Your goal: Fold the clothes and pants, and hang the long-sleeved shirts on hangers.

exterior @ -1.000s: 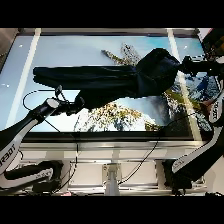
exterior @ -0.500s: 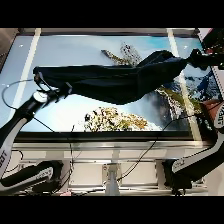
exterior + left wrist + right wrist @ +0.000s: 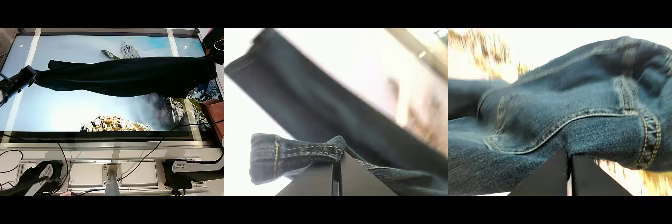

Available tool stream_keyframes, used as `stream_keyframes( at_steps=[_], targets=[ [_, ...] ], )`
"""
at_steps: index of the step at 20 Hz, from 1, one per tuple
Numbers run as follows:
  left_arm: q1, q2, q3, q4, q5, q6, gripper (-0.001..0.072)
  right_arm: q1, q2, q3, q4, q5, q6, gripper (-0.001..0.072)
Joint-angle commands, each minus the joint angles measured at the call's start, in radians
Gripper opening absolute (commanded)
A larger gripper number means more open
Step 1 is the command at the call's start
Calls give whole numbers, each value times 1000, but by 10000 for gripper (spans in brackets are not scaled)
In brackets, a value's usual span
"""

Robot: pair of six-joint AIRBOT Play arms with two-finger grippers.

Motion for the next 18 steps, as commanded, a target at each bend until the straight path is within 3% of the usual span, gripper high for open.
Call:
stream_keyframes(
  at_steps=[1, 5, 10, 18],
  targets=[
    [102, 59, 5, 76, -294, 0, 14, -1, 55, 0, -77, 248, -9, 50],
    [144, 57, 7, 209, -483, 0, 14, -1, 58, -24, -79, 284, -9, 50],
    [147, 56, 51, 307, -486, 0, 14, 19, 70, -74, -80, 397, -9, 50],
    [147, 52, 124, 461, -618, 0, 14, 99, 288, -581, -160, 404, -36, 50]
  ],
)
